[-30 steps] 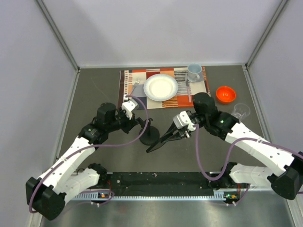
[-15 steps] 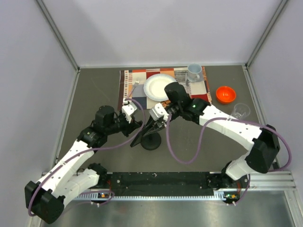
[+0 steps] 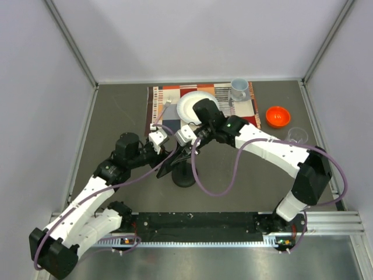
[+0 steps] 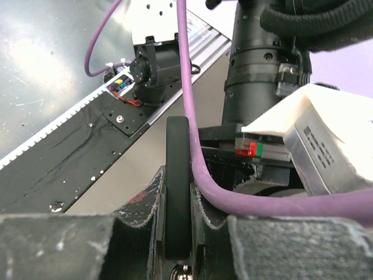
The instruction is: Place the phone on the phone stand
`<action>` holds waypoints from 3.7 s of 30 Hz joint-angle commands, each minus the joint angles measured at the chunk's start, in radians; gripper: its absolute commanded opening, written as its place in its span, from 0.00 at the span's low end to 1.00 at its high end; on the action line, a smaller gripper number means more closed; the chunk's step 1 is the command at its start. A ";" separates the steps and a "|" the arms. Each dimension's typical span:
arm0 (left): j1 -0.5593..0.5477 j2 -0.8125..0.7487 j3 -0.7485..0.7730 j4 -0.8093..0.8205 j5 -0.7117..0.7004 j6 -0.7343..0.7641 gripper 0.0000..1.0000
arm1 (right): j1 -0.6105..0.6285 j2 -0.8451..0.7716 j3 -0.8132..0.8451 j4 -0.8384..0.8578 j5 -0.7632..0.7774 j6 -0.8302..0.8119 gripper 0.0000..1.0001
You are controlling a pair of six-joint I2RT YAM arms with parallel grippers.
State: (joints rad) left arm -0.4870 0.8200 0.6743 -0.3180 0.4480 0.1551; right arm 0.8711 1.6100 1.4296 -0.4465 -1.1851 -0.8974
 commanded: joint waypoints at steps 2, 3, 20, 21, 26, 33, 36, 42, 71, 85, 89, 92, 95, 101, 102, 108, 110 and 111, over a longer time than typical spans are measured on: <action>-0.005 -0.065 0.011 0.119 0.018 -0.014 0.00 | -0.011 0.001 0.074 0.028 0.022 -0.009 0.00; -0.005 -0.068 0.011 0.119 0.009 -0.017 0.00 | -0.009 0.004 0.074 0.014 0.025 0.005 0.00; -0.010 -0.197 -0.038 0.214 -0.435 -0.134 0.00 | 0.034 -0.076 -0.046 -0.040 0.628 0.629 0.00; -0.010 -0.202 -0.038 0.220 -0.440 -0.138 0.00 | 0.034 -0.088 -0.066 -0.040 0.642 0.637 0.00; -0.010 -0.223 -0.044 0.241 -0.560 -0.152 0.00 | 0.057 -0.151 -0.188 -0.049 0.844 0.707 0.00; -0.010 -0.225 -0.042 0.253 -0.635 -0.200 0.00 | 0.074 -0.279 -0.288 -0.085 1.056 0.758 0.00; -0.016 -0.217 -0.038 0.258 -0.663 -0.223 0.00 | 0.120 -0.253 -0.267 -0.136 1.168 0.775 0.00; -0.047 -0.164 -0.012 0.269 -0.684 -0.264 0.00 | 0.138 -0.191 -0.238 -0.144 1.170 0.815 0.00; -0.288 -0.136 0.127 -0.010 -0.858 -0.594 0.00 | 0.163 0.148 0.177 -0.494 1.741 0.959 0.00; -0.286 -0.122 0.205 -0.138 -0.753 -0.710 0.00 | 0.170 0.235 0.227 -0.471 1.743 0.947 0.00; -0.288 -0.139 0.214 -0.153 -0.709 -0.698 0.00 | 0.170 0.238 0.209 -0.465 1.747 0.939 0.00; -0.286 -0.166 0.199 -0.154 -0.690 -0.689 0.00 | 0.169 0.220 0.187 -0.422 1.679 0.913 0.00; -0.288 -0.197 0.199 -0.179 -0.693 -0.674 0.05 | 0.167 0.208 0.178 -0.394 1.536 0.870 0.00; -0.286 -0.277 0.165 -0.222 -0.690 -0.661 0.50 | 0.164 0.183 0.150 -0.328 1.348 0.851 0.00; -0.286 -0.283 0.168 -0.230 -0.680 -0.652 0.51 | 0.163 0.185 0.149 -0.325 1.354 0.847 0.00; -0.286 -0.327 0.206 -0.316 -0.733 -0.609 0.55 | 0.152 0.168 0.132 -0.301 1.302 0.813 0.00; -0.286 -0.346 0.208 -0.319 -0.761 -0.583 0.61 | 0.135 0.157 0.129 -0.296 1.229 0.792 0.00; -0.285 -0.348 0.209 -0.314 -0.762 -0.557 0.61 | 0.131 0.146 0.130 -0.294 1.217 0.787 0.00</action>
State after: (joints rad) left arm -0.7708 0.4946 0.8570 -0.6365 -0.2783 -0.4656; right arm 1.0702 1.7004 1.6360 -0.5781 -0.0128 0.0090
